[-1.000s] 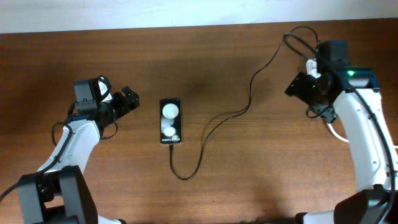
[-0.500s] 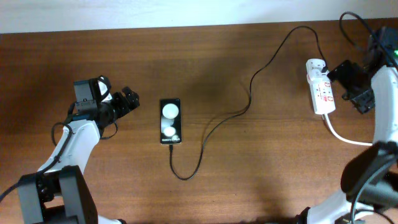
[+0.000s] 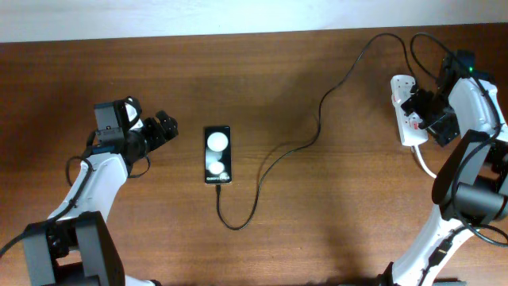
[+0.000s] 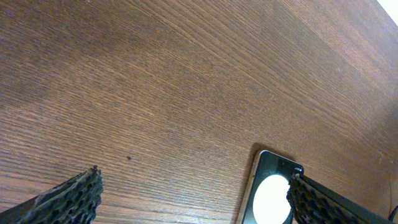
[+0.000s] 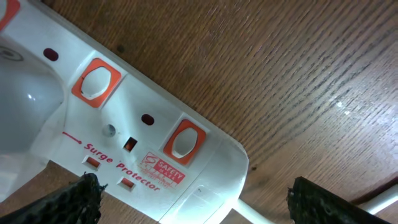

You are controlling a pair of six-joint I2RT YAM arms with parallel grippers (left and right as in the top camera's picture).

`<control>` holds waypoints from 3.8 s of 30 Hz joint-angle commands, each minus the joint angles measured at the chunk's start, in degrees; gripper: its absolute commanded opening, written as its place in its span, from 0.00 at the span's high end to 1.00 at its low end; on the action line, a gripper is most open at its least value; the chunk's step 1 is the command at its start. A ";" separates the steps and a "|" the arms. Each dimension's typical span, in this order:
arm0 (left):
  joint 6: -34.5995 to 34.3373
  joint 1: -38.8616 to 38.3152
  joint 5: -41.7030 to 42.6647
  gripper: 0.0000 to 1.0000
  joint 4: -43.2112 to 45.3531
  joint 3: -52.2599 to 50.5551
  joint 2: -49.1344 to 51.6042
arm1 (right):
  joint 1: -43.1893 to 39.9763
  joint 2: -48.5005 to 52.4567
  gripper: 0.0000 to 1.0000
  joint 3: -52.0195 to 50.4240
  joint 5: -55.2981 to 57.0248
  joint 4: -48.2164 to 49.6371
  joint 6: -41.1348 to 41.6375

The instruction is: Plug charger to phone and switch on socket

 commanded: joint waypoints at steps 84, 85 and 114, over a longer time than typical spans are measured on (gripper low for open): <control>-0.55 0.04 0.22 0.01 0.09 -0.37 -0.85 | -0.33 5.97 0.01 0.33 -4.72 3.32 -22.67; -0.55 0.04 0.22 0.01 0.09 -0.37 -0.85 | -0.33 5.97 0.02 0.33 -4.72 3.32 -22.67; -0.55 0.02 0.22 0.01 0.09 -0.37 -0.87 | -0.33 5.97 0.01 0.33 -4.72 3.32 -22.67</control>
